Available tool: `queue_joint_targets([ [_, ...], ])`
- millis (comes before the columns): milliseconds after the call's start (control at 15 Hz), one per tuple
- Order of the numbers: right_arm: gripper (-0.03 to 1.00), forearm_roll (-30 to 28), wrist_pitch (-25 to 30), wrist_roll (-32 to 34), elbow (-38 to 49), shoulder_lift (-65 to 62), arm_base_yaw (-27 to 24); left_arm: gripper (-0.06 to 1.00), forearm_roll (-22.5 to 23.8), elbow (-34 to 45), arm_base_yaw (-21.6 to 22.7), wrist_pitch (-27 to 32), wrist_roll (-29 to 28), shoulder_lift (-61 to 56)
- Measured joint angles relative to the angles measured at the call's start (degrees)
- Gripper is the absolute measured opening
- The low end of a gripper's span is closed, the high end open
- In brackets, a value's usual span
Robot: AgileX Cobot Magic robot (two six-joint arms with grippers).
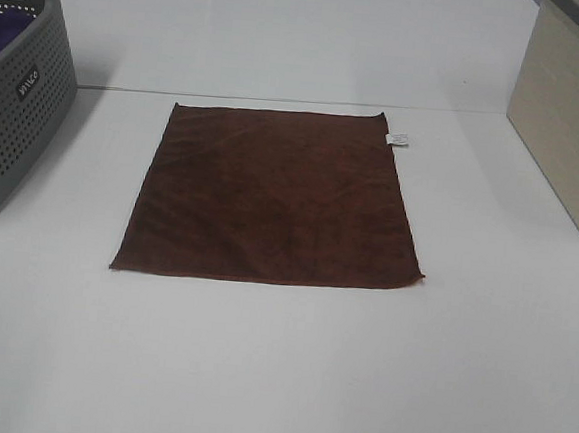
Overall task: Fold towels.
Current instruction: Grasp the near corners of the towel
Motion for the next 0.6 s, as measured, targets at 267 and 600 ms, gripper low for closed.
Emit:
queue_joint_targets([
  [267, 0.85, 0.0, 0.0, 0.0, 0.0, 0.0, 0.0, 0.78, 0.0, 0.0, 0.0, 0.0, 0.0, 0.0],
  [600, 0.85, 0.0, 0.0, 0.0, 0.0, 0.0, 0.0, 0.78, 0.0, 0.0, 0.0, 0.0, 0.0, 0.0],
])
